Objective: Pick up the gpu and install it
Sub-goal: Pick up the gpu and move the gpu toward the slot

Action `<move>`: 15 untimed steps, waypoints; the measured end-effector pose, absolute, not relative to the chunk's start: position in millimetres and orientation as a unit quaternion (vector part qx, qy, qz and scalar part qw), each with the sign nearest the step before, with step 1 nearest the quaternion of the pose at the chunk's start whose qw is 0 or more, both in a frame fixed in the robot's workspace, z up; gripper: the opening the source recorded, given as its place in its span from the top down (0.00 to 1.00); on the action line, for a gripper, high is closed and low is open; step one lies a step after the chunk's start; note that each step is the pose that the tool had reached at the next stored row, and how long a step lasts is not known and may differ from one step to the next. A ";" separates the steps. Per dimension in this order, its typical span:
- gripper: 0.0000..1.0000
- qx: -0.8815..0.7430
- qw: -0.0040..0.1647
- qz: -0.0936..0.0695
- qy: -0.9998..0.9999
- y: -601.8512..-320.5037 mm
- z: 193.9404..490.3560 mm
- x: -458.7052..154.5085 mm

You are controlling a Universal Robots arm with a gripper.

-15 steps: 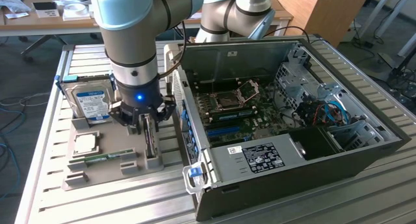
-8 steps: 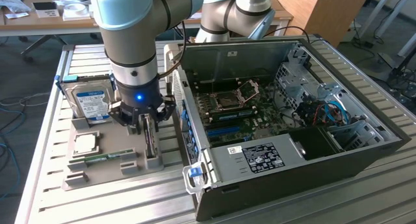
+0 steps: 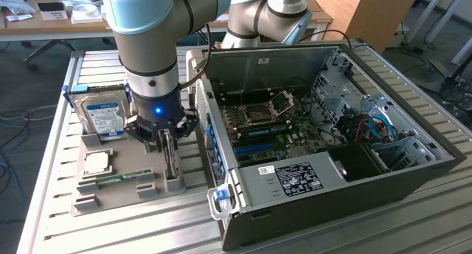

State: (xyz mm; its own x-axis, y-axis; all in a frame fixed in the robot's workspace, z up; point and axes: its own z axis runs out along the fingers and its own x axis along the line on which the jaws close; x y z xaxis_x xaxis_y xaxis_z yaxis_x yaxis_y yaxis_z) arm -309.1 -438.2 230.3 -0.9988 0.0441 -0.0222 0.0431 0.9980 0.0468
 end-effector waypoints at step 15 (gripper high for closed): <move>0.61 0.022 0.012 0.023 0.999 -438.2 230.3 -309.8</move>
State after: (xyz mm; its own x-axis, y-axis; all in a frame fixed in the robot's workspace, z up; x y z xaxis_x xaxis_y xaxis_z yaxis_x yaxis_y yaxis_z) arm -309.8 -438.2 230.3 -0.9988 0.0442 -0.0222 0.0431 0.9980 0.0468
